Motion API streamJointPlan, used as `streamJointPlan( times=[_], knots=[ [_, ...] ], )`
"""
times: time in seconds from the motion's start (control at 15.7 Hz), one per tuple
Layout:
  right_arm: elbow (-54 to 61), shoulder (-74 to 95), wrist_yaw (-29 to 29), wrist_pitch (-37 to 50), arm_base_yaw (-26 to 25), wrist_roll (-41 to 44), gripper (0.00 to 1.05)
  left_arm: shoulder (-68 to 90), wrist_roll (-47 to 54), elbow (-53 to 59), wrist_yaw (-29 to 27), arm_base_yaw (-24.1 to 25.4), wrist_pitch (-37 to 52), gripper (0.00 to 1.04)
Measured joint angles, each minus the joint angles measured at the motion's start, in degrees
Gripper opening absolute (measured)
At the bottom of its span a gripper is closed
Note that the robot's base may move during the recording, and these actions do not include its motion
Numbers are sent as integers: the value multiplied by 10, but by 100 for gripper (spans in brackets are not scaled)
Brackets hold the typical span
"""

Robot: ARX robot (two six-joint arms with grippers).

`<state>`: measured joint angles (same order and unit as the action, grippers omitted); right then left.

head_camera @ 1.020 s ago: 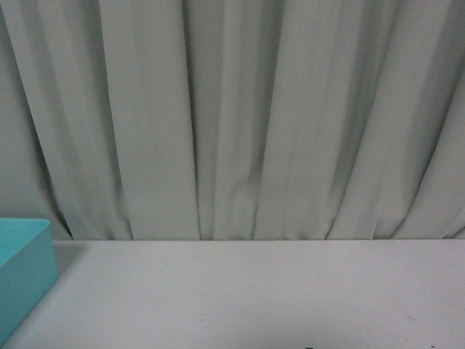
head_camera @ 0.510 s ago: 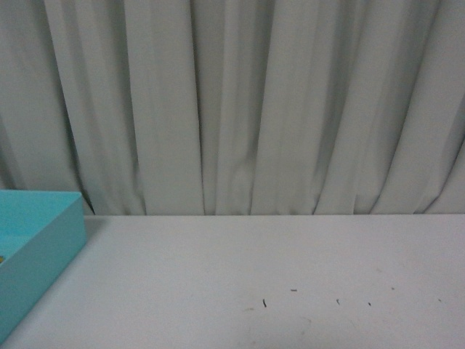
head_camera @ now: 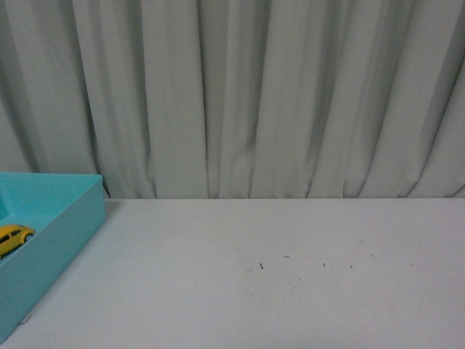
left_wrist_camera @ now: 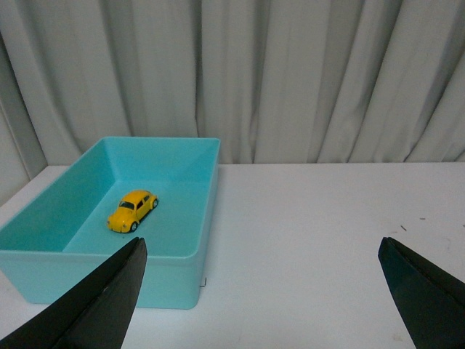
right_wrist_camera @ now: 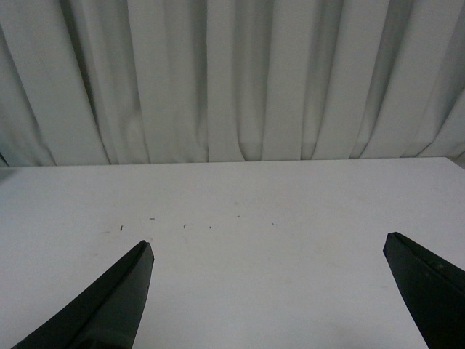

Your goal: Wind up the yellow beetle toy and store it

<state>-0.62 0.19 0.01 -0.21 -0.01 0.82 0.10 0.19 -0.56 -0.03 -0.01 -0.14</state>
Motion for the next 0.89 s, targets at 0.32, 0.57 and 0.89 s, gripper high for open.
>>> streamJointPlan(
  times=[0.32, 0.57, 0.89],
  knots=[
    [0, 0, 0, 0, 0, 0, 98, 0, 0, 0, 0, 0, 0, 98],
    [0, 0, 0, 1, 0, 0, 98, 0, 0, 0, 0, 0, 0, 98],
    [0, 0, 0, 0, 0, 0, 98, 0, 0, 0, 0, 0, 0, 98]
  ],
)
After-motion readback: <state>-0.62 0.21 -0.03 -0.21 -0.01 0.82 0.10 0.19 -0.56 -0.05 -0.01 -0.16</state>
